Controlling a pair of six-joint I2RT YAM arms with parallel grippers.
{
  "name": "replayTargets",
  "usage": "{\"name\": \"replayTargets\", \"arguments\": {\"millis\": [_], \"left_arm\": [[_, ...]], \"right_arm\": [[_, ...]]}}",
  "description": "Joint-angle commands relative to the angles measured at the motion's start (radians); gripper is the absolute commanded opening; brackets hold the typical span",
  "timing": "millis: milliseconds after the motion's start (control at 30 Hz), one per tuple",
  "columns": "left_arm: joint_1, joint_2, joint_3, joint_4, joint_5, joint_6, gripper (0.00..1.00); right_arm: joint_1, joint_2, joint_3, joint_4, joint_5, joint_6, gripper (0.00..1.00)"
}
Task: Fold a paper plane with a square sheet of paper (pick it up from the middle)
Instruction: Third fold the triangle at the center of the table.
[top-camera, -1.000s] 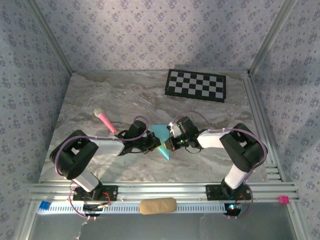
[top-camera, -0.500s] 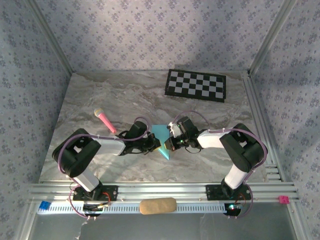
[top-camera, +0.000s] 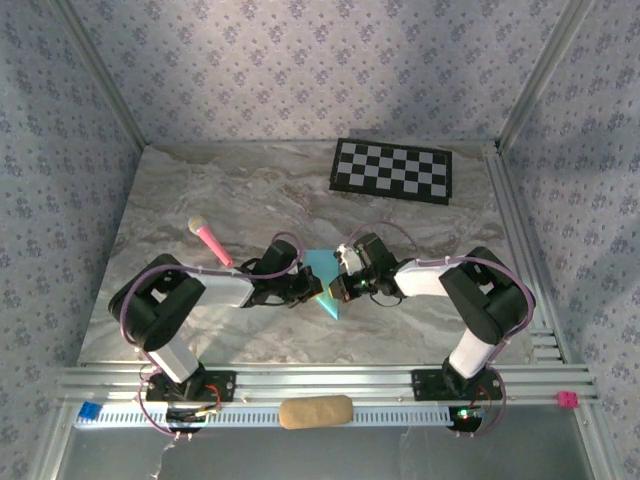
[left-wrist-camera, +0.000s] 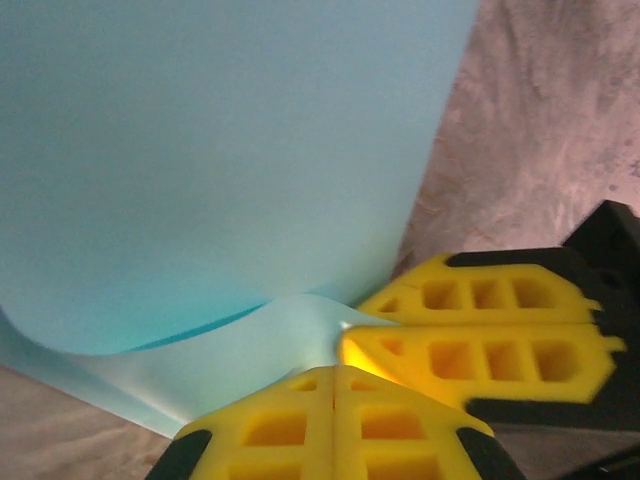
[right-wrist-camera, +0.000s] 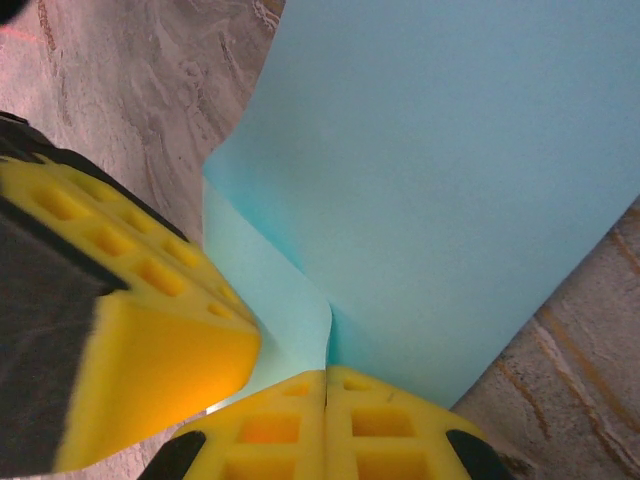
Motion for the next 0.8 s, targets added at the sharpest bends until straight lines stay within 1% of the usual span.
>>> {"name": "replayTargets", "arguments": {"millis": [0, 367, 467, 500, 567, 600, 633, 700, 767], "left_arm": [[0.003, 0.03, 0.022, -0.045, 0.003, 0.017, 0.0], [0.005, 0.044, 0.016, -0.081, -0.026, 0.032, 0.0], [0.003, 0.044, 0.021, -0.093, -0.028, 0.041, 0.0], [0.004, 0.044, 0.024, -0.094, -0.03, 0.043, 0.0], [0.004, 0.044, 0.024, -0.096, -0.03, 0.044, 0.0], [0.004, 0.044, 0.023, -0.097, -0.03, 0.048, 0.0], [0.005, 0.045, 0.022, -0.096, -0.032, 0.048, 0.0], [0.005, 0.043, 0.021, -0.095, -0.033, 0.047, 0.0], [0.003, 0.04, 0.018, -0.091, -0.036, 0.047, 0.0]], "right_arm": [[0.006, 0.017, 0.0, -0.034, 0.037, -0.006, 0.0], [0.006, 0.016, 0.001, -0.035, 0.036, -0.003, 0.0], [0.005, -0.007, 0.012, -0.051, 0.035, 0.008, 0.01], [0.002, -0.022, 0.012, -0.05, 0.039, 0.018, 0.05], [-0.009, -0.056, 0.015, -0.063, 0.045, 0.041, 0.16], [-0.017, -0.073, 0.017, -0.083, 0.048, 0.055, 0.22], [-0.028, -0.093, 0.026, -0.119, 0.048, 0.067, 0.26], [-0.057, -0.118, 0.057, -0.215, 0.013, 0.079, 0.32], [-0.082, -0.134, 0.077, -0.29, -0.022, 0.09, 0.33]]}}
